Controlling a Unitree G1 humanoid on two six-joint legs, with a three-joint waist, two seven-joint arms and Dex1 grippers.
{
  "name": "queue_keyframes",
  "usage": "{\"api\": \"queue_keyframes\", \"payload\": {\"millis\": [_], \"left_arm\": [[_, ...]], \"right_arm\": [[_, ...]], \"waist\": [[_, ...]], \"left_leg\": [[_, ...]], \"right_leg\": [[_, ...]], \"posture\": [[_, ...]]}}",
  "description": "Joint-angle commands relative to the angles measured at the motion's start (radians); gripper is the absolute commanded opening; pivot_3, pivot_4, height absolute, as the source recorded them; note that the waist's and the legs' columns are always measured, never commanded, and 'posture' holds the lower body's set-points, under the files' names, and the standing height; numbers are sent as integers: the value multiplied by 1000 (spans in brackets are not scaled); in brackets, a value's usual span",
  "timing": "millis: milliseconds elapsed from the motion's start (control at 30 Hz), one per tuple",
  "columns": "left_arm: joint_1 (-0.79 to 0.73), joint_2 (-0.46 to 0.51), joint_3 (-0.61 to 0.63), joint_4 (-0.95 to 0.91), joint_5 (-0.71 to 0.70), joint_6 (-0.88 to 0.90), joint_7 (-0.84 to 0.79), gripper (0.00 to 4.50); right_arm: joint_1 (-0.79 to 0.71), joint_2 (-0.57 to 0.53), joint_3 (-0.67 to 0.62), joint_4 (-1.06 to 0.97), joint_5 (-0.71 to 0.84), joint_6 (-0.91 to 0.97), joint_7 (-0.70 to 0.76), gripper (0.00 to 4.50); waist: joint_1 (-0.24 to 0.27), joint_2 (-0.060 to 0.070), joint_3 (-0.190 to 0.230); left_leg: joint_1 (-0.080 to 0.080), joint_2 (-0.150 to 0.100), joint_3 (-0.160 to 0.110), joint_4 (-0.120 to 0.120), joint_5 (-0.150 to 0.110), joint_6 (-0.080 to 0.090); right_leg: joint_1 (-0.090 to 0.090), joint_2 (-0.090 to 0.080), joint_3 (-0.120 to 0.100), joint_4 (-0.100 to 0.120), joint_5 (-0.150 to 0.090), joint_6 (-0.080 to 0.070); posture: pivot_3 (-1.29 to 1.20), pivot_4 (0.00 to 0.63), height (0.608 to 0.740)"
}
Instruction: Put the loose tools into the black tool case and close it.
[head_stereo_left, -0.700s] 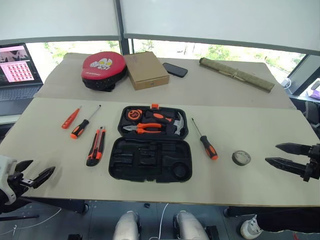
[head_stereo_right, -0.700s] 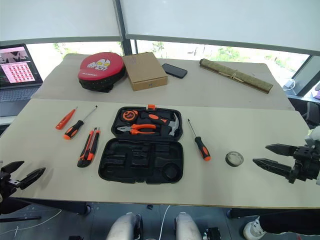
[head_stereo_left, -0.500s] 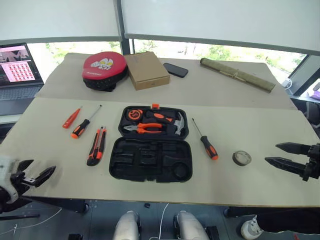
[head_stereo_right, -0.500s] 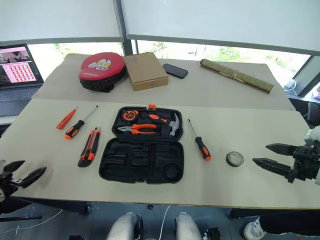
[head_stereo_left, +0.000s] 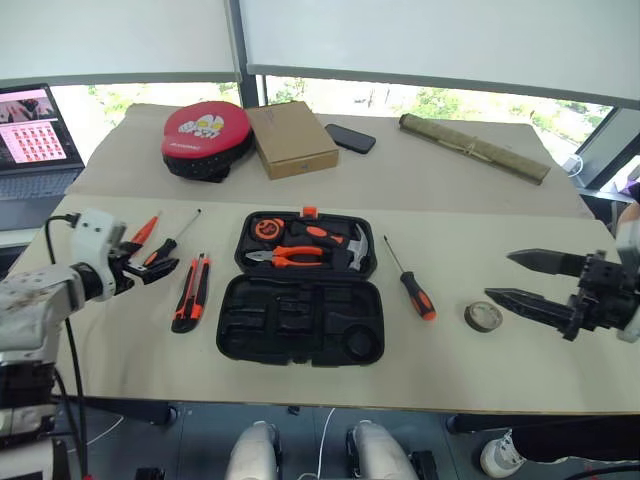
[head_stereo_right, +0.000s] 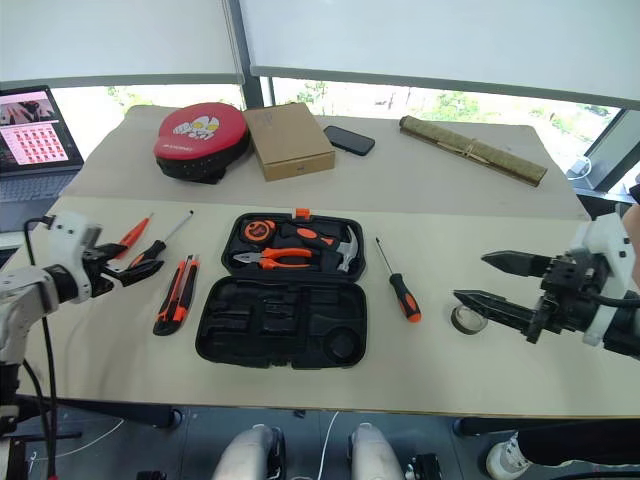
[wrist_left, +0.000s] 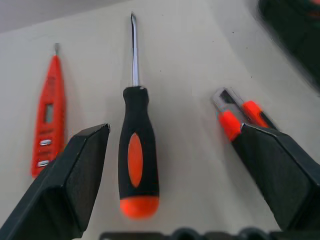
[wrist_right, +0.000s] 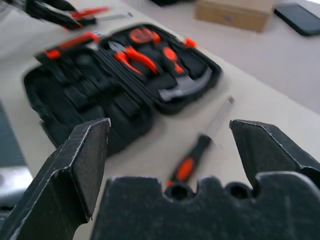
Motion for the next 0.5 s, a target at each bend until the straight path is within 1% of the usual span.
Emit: {"api": "queue_keyframes", "payload": {"millis": [33, 100, 167, 200, 233, 267, 300, 367, 400, 433, 467, 500], "left_arm": [[-72, -17, -52, 94, 50, -40, -11, 4500], [-110, -33, -71, 167, 66, -49, -14, 4500], [-143, -48, -79, 221, 76, -75, -20, 3984], [-153, -52, -81, 238, 80, -86, -25, 3833], [-161, -56, -83, 252, 84, -94, -29, 3573], [-173, -62, -86, 273, 89, -101, -32, 3028], [-180, -66, -88, 287, 92, -102, -38, 2739], [-190, -70, -92, 315, 104, -118, -44, 1943], [-192, -69, -92, 323, 108, -124, -48, 1701], [-195, -68, -91, 330, 110, -130, -52, 1180], [-197, -67, -88, 335, 111, -134, -54, 959], [-203, -65, -80, 342, 108, -138, -55, 909]], "right_arm": [[-42, 4, -23, -97, 108, 30, -77, 4457], [-61, 3, -16, -125, 142, 36, -111, 4457], [-70, -1, -11, -140, 163, 37, -132, 4500], [-72, -3, -9, -144, 171, 37, -141, 4500], [-73, -5, -8, -146, 177, 37, -148, 4500], [-84, -10, -3, -155, 189, 36, -156, 4500], [-94, -15, 0, -163, 204, 35, -161, 4500], [-114, -28, 2, -176, 233, 36, -163, 4500], [-117, -35, 4, -178, 237, 36, -161, 4500], [-119, -39, 6, -178, 236, 33, -160, 4500], [-119, -42, 7, -178, 235, 31, -160, 4500], [-117, -44, 7, -177, 234, 28, -159, 4500]], "waist": [[3, 0, 0], [4, 0, 0], [9, 0, 0], [11, 0, 0], [12, 0, 0], [13, 0, 0], [13, 0, 0], [15, 0, 0], [16, 0, 0], [16, 0, 0], [16, 0, 0], [17, -1, 0]], "left_leg": [[0, 0, 0, 0, 0, 0], [-2, 0, -1, 2, 0, 0], [-2, -1, -2, 3, 0, 0], [-2, -1, -2, 3, 0, 0], [-2, -1, -2, 3, 0, 0], [-3, -1, -2, 3, 0, 0], [-3, -1, -3, 3, 0, 0], [-3, -1, -3, 4, 0, 0], [-3, -1, -3, 4, 0, 0], [-3, -1, -3, 4, 0, 0], [-3, -1, -3, 4, 0, 0], [-3, -1, -3, 4, 0, 0]], "right_leg": [[0, 0, 0, 0, 0, 0], [0, 0, -1, 0, 0, 0], [1, 0, -2, 0, 0, 0], [1, -1, -3, 0, 0, 1], [1, -1, -3, 0, 0, 1], [1, -1, -3, 0, 0, 1], [1, -1, -3, 0, 0, 1], [1, -1, -3, 0, 0, 1], [1, -1, -3, 0, 0, 1], [1, -1, -3, 1, 0, 1], [1, -1, -3, 1, 0, 1], [1, -1, -4, 1, 0, 1]], "posture": [[0, 150, 740], [0, 150, 740], [0, 150, 740], [0, 150, 740], [0, 150, 740], [0, 150, 740], [0, 150, 740], [0, 150, 740], [0, 150, 740], [0, 150, 740], [0, 150, 740], [0, 150, 740]]}}
